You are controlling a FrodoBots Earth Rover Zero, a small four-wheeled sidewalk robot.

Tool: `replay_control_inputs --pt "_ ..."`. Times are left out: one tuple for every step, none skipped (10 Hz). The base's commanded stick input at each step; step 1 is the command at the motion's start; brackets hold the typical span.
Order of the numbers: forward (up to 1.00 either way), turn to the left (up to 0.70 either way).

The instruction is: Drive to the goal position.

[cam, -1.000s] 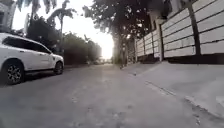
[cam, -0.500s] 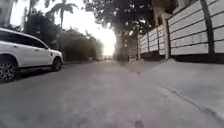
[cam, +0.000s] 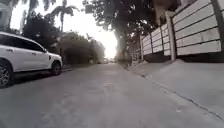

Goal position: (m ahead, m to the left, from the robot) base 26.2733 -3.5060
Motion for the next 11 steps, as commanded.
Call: replay_control_inputs --pt "0.85 0.00" --pt "0.85 0.00" --pt "0.85 0.00" --pt "0.94 -0.05" --pt "1.00 -0.24" --pt "1.00 -0.40" --pt "1.00 -0.40" --pt "1.00 -0.40" --pt "1.00 -0.40" --pt "1.00 -0.23" --pt "1.00 0.00"
